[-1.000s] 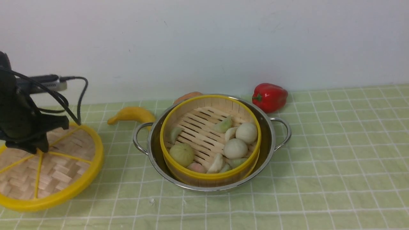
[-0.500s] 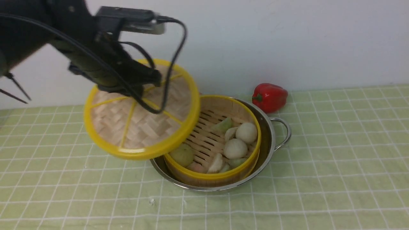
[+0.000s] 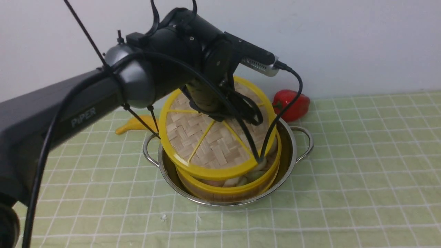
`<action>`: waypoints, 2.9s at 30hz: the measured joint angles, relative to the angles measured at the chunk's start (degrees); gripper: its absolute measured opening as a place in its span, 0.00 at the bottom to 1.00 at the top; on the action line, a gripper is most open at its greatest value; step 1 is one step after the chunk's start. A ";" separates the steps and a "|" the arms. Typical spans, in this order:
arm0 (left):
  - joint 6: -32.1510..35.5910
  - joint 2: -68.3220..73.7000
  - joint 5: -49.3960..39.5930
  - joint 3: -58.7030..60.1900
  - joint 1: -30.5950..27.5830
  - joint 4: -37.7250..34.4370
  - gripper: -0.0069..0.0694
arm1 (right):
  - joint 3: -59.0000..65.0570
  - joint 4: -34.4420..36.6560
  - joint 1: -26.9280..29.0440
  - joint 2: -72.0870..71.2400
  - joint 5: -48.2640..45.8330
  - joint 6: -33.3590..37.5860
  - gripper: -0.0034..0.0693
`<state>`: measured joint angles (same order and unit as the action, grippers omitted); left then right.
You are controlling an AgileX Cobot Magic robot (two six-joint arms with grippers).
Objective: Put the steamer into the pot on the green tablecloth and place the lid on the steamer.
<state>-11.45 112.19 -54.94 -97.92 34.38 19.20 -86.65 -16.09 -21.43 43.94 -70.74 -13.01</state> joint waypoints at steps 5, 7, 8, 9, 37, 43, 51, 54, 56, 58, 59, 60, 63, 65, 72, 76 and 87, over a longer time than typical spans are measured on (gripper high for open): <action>0.44 2.50 0.08 -0.06 0.00 0.05 0.25 | 0.00 0.90 0.00 0.00 0.00 0.00 0.75; 0.56 3.13 0.59 -0.06 0.00 0.05 0.25 | 0.00 1.04 0.00 0.00 0.00 0.00 0.75; 0.56 3.28 0.84 -0.06 0.00 -0.10 0.25 | 0.00 1.04 0.00 0.00 0.00 0.00 0.75; 0.56 3.28 0.84 -0.06 0.00 -0.10 0.25 | 0.00 1.04 0.00 0.00 0.00 0.00 0.75; 3.02 5.68 2.67 -0.53 0.02 -2.34 0.25 | 0.00 1.56 0.00 0.00 0.00 0.00 0.75; 2.92 5.85 2.67 -0.60 0.02 -2.27 0.25 | 0.00 2.14 0.00 0.00 0.00 -0.06 0.75; 3.12 5.85 2.60 -0.64 0.02 -2.27 0.25 | 0.00 2.56 0.00 0.00 0.00 -0.06 0.72; 3.41 5.85 2.60 -0.72 0.02 -2.27 0.31 | 0.00 2.56 0.00 0.00 0.00 -0.06 0.71; 3.46 5.91 2.60 -1.22 0.02 -2.15 0.40 | 0.00 2.62 0.00 0.00 0.00 -0.06 0.71; 3.53 6.22 2.61 -1.89 0.02 -1.94 0.50 | 0.00 2.73 0.00 0.00 0.00 -0.06 0.71; 3.65 6.40 2.55 -2.49 0.02 -1.85 0.59 | 0.00 2.86 0.00 0.00 0.00 -0.06 0.71; 3.65 6.47 2.49 -2.59 0.02 -1.80 0.60 | 0.00 2.86 0.00 0.00 0.00 -0.06 0.71; 3.90 6.48 0.86 -5.44 0.02 -1.54 0.82 | 0.00 3.65 0.00 0.00 0.00 -0.06 0.71; 3.90 6.05 -0.66 -6.99 0.02 -1.24 0.91 | 0.00 3.93 0.00 0.00 0.00 0.06 0.71; 5.86 0.97 -10.20 -8.73 0.02 1.42 0.93 | 0.31 4.20 0.00 -0.50 0.00 3.06 0.68; 6.05 -4.76 -14.29 -8.73 0.02 3.77 0.73 | 5.35 4.79 0.00 -4.85 1.03 4.55 0.59; 6.05 -28.43 -14.53 -2.06 0.02 -3.88 0.06 | 36.66 -1.46 0.00 -25.66 9.71 3.41 0.18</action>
<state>-5.40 83.77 -69.46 -99.97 34.40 15.33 -49.98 -17.55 -21.43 18.28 -61.03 -9.59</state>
